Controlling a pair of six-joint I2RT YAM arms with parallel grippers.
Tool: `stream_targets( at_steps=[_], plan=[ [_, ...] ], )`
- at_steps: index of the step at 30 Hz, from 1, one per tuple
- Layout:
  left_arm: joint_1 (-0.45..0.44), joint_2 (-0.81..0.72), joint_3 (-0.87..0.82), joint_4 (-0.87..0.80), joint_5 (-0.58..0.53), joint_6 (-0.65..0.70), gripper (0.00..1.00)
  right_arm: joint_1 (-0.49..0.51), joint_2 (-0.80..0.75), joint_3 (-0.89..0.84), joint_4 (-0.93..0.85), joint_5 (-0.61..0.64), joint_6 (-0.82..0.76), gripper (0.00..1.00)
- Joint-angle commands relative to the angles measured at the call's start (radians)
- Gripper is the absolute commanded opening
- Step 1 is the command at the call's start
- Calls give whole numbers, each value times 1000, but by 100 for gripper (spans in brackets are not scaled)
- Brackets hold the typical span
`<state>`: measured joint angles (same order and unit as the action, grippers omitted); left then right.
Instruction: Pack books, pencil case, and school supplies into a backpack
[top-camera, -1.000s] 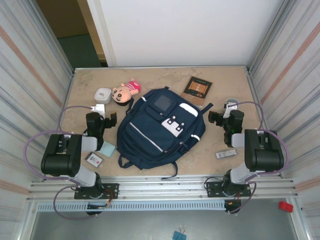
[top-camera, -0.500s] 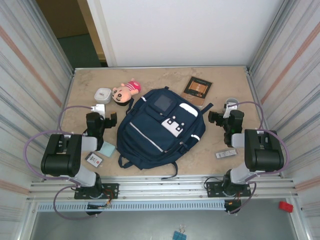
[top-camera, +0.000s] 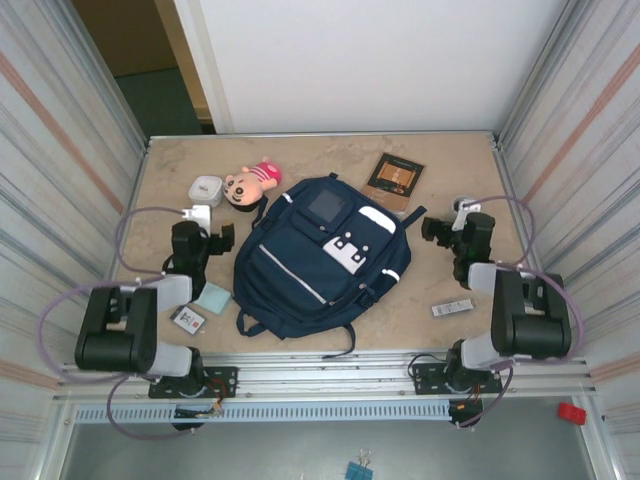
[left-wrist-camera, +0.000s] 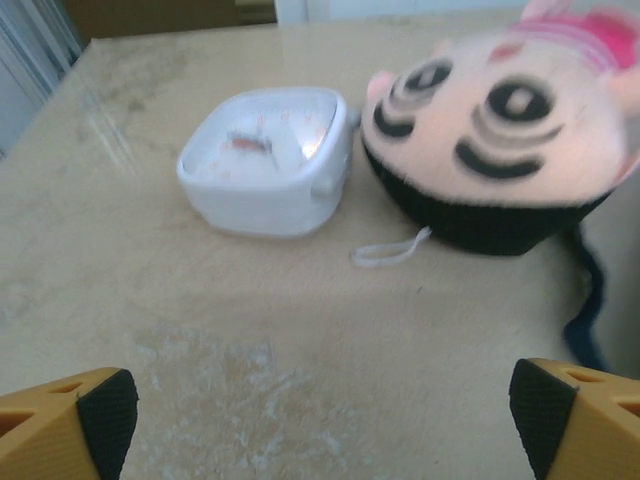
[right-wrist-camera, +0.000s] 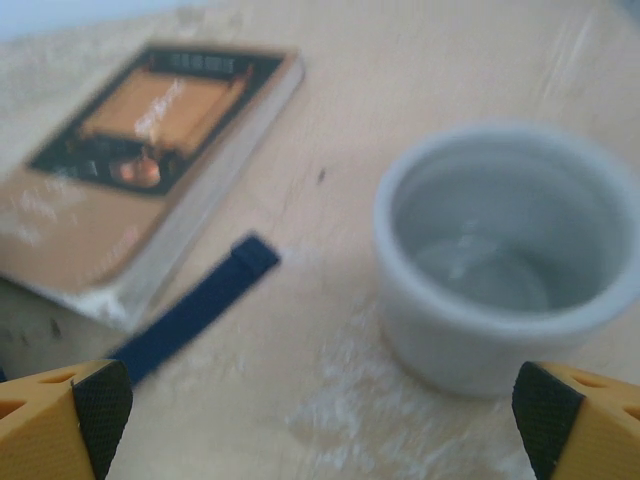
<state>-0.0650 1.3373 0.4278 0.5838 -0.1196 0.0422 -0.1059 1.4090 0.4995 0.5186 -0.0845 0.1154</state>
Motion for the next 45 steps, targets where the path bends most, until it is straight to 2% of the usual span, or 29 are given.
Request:
stream_targets(
  at_steps=[1,3,6,10,12,14,16,20,23,26,32,36,41,45],
  plan=[
    [-2,-181,114,-270,16,-40,94,-20,-160,161,-312,-14,58,99],
    [-4,-247,206,-473,68,-101,90,-21,-212,319,-573,9,98,99],
    [-5,-270,349,-707,130,-210,83,-20,-231,520,-867,1,134,99],
    [-34,-231,452,-899,204,-321,77,-18,-249,641,-1079,-130,181,99],
    [-61,-192,469,-951,238,-367,72,-8,-271,630,-1131,-185,280,99],
    [-86,-147,462,-963,276,-398,67,26,-301,558,-1121,-251,384,98],
    [-113,-96,436,-948,290,-438,64,108,-336,466,-1087,-275,479,93],
    [-173,2,415,-934,324,-473,57,338,-391,286,-1037,-162,669,86],
    [-201,43,389,-921,331,-486,52,484,-405,166,-931,-117,804,82],
    [-218,54,351,-879,368,-506,46,571,-370,73,-793,-108,901,81],
    [-302,42,280,-825,413,-554,38,594,-169,86,-644,-135,899,77],
    [-371,-1,218,-789,391,-619,36,593,-42,151,-564,-154,853,75],
    [-488,-69,162,-770,313,-688,37,582,66,248,-514,-166,783,74],
    [-584,-115,153,-762,224,-676,45,516,119,328,-506,-210,707,75]
  ],
)
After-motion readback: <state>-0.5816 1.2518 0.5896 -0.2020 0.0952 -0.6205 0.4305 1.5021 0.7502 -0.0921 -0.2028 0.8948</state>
